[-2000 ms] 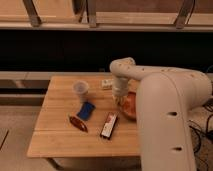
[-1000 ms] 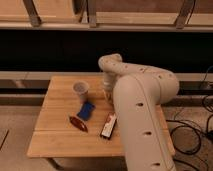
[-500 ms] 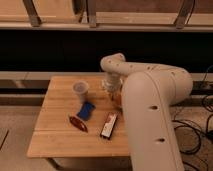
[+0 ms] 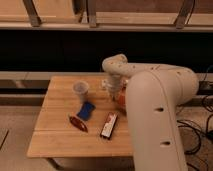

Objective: Drag the ceramic bowl in a circle

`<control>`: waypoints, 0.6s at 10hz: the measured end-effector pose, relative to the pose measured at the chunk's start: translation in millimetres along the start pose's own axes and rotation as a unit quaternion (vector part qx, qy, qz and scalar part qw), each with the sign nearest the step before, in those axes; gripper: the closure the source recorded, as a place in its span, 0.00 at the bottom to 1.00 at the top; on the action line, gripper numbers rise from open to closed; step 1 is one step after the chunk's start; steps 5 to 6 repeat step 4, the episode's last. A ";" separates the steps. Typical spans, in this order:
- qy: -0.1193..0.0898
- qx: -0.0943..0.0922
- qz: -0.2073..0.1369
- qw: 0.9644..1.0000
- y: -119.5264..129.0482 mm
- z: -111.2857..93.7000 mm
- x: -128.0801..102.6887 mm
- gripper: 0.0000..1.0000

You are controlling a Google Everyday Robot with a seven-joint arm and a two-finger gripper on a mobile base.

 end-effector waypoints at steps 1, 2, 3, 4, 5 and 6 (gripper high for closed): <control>-0.005 -0.001 -0.003 1.000 3.5 -2.8 -3.7 0.20; -0.014 -0.001 -0.013 1.000 10.8 -9.0 -9.9 0.20; -0.023 -0.001 -0.018 1.000 15.9 -15.0 -14.8 0.20; -0.036 -0.001 -0.024 0.999 22.4 -25.8 -21.3 0.20; -0.036 -0.001 -0.024 0.999 22.4 -25.8 -21.3 0.20; -0.036 -0.001 -0.024 0.999 22.4 -25.8 -21.3 0.20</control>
